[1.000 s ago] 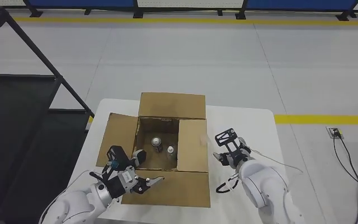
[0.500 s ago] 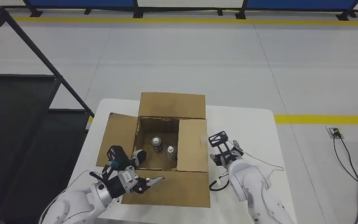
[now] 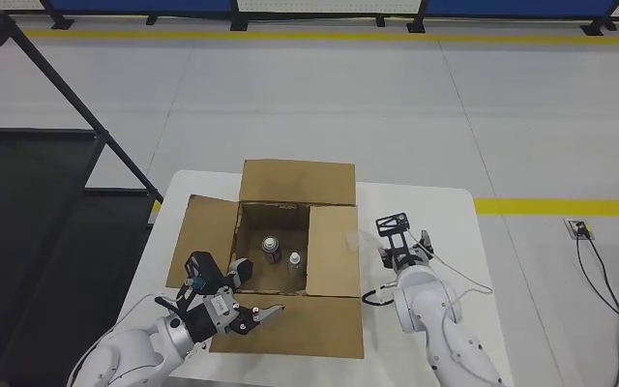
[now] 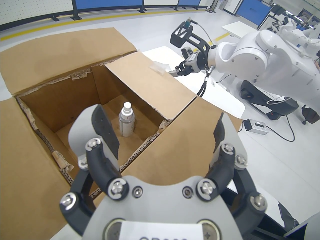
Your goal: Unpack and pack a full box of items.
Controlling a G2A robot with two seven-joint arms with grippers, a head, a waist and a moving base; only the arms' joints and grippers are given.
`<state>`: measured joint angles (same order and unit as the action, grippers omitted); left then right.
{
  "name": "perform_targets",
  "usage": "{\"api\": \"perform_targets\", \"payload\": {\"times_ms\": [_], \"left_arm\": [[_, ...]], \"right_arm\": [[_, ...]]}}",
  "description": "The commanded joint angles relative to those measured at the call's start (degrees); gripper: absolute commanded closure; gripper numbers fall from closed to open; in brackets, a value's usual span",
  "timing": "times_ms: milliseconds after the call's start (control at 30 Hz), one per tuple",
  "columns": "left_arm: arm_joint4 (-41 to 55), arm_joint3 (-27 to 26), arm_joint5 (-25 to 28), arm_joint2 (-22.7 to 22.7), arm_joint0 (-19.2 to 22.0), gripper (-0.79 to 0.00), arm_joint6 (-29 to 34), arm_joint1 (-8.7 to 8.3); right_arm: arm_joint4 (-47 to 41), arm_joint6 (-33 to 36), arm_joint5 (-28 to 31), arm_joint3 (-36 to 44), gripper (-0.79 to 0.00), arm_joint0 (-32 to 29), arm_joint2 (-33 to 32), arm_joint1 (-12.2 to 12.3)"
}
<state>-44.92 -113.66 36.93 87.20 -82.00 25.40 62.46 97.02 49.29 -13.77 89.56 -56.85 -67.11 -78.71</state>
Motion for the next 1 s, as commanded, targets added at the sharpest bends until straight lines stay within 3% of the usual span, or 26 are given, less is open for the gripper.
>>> {"api": "perform_targets", "payload": {"times_ms": [0, 367, 667, 967], "left_arm": [[0.00, 0.00, 0.00, 0.00, 0.00, -0.785, 0.00, 0.00], [0.00, 0.00, 0.00, 0.00, 0.00, -0.785, 0.00, 0.00], [0.00, 0.00, 0.00, 0.00, 0.00, -0.785, 0.00, 0.00], [0.00, 0.00, 0.00, 0.00, 0.00, -0.785, 0.00, 0.00]], "right_arm": [[0.14, -0.01, -0.17, 0.30, -0.785, -0.01, -0.65, -0.04], [0.99, -0.45, -0.37, -1.51, -0.785, 0.24, -2.25, -0.48], [-0.79, 1.24, 2.92, -4.07, -0.785, 1.42, -3.07, -0.84], [-8.03, -3.47, 11.19, 5.14, -0.785, -5.83, -9.95, 0.21]]}}
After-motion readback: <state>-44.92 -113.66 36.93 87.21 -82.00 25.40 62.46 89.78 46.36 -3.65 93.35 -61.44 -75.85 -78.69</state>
